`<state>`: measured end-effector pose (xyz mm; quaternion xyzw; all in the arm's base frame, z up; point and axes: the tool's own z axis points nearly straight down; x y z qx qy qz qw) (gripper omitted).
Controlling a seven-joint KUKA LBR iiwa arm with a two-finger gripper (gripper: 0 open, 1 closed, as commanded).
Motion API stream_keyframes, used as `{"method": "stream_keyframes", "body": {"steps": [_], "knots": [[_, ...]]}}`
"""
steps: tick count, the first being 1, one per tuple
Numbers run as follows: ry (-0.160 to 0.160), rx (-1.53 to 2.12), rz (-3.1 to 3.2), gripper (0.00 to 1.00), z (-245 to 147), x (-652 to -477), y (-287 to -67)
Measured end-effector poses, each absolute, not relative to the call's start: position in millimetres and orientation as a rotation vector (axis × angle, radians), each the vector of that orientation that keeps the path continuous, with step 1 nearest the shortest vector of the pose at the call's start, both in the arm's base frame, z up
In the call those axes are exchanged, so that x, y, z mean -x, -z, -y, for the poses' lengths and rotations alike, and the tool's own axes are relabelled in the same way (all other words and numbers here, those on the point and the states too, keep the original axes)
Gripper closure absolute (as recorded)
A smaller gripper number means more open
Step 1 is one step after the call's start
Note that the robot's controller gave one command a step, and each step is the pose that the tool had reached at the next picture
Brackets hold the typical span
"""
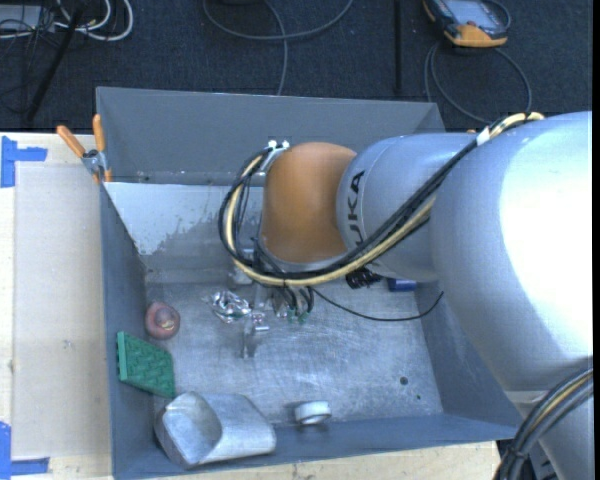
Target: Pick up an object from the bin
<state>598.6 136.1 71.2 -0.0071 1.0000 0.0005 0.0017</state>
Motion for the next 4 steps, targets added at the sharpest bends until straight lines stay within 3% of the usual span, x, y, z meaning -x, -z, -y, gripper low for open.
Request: {"method": "stream_keyframes", "body": {"steps": [1,2,4], "knots": [[-0.001,0.018,-3.142,0.0,-136,-599.3,-72],[-0.004,0.016,-3.135,1.0,-136,-601.5,-75],[-0.003,0.012,-3.137,1.0,-136,-604.4,-151]]}}
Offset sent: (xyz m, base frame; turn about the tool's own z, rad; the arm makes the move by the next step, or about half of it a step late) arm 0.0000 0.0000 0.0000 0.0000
